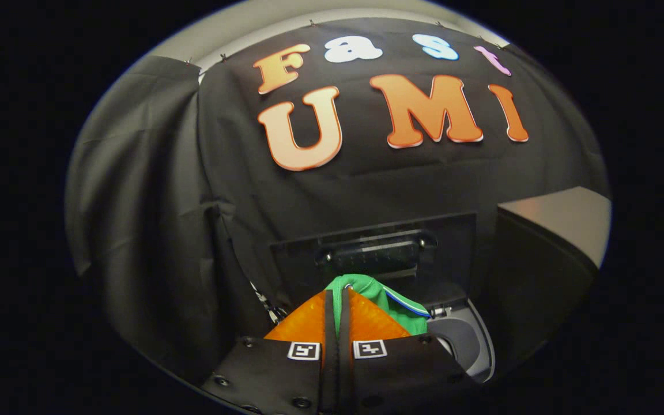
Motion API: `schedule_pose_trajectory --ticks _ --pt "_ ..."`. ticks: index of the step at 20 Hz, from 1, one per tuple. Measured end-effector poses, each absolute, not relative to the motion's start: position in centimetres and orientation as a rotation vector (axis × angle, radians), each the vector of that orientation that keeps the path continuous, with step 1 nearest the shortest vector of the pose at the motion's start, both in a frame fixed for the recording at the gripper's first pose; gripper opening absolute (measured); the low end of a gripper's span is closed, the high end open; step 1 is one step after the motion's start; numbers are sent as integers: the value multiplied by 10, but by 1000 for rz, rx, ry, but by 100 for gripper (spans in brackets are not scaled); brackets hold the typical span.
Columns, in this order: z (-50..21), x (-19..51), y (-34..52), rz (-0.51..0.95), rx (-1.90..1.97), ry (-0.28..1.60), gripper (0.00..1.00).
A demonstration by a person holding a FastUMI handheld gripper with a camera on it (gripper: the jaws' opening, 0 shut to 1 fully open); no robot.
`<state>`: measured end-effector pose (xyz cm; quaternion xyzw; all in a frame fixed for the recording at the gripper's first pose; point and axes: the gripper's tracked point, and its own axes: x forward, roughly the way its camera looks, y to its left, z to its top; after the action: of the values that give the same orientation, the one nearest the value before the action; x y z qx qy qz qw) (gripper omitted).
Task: Put the clothes into the washing machine and then close the washing machine lid.
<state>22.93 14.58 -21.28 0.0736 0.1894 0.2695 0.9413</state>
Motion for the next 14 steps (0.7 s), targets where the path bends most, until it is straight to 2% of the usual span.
schedule_pose_trajectory --ticks 11,14 --pt "-273 204 125 366 181 746 8" --pt "-289 198 122 375 149 803 8"
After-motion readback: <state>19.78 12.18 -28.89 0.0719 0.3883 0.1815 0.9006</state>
